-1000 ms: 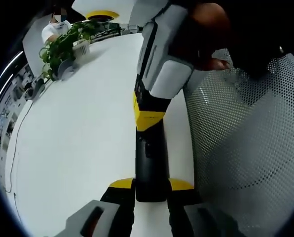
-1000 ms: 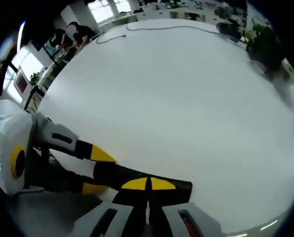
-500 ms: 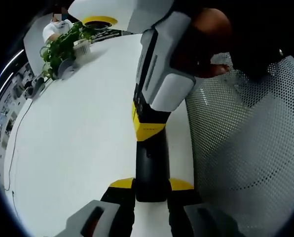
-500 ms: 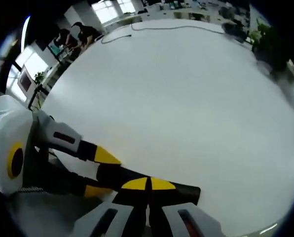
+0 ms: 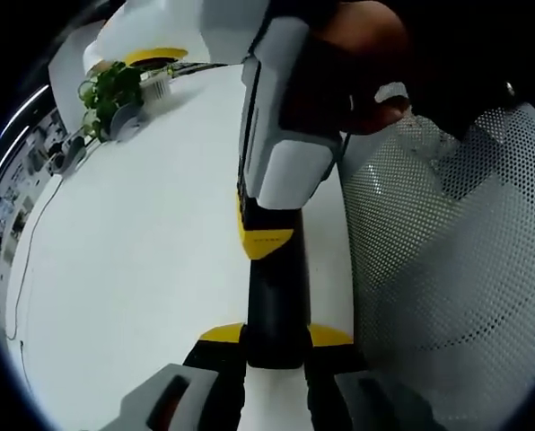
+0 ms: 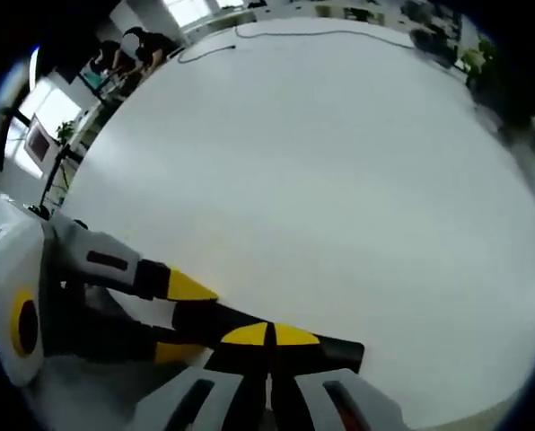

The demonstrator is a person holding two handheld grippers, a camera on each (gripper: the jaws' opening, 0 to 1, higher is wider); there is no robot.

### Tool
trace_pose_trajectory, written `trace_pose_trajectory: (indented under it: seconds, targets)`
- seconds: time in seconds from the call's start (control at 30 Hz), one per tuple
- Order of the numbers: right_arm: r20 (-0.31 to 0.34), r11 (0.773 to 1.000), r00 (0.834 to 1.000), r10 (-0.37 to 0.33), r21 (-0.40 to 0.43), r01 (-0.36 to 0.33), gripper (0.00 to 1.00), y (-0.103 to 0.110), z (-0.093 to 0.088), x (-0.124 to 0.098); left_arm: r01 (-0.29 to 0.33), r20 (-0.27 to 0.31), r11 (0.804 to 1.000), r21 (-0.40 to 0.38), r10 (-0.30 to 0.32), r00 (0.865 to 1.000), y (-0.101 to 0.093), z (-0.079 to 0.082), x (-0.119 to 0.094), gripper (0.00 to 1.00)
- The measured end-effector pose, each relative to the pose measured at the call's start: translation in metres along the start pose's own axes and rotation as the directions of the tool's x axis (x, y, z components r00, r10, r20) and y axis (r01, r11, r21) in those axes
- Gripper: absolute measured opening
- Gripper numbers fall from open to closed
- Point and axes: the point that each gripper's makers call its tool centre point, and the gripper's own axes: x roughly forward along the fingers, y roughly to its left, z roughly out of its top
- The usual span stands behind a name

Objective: Press the specified remote control buttons in sequence, fully releasing each button before pressing the next.

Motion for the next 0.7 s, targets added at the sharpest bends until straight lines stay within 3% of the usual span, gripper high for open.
trace_pose_trajectory:
  seconds: [0.23,0.4,0.6,0.7]
  targets:
    - [0.031,0.997,0.998,0.058,0.045,-0.060,0.00,-0.0019,-0.0005,-0.0019,-0.005,0.011,1.000,-0.002,0.005,1.000,0.0001,0.0002,0.0000,0.24]
    - [-0.068,0.989,0.992,0.110,0.102,-0.103,0.00,-0.0022,-0.0002,-0.0005,-0.004,0.013,1.000,0.006,0.004,1.000,0.0000,0.0005,0.0001,0.24]
    - [-0.212,0.985,0.966,0.151,0.119,-0.127,0.00,-0.0010,-0.0015,-0.0010,-0.003,0.017,1.000,0.006,0.003,1.000,0.0004,0.0007,0.0004,0.24]
    - [-0.236,0.984,0.959,0.156,0.118,-0.131,0.00,-0.0016,-0.0018,-0.0001,-0.003,0.018,1.000,0.005,0.003,1.000,0.0004,0.0008,0.0006,0.24]
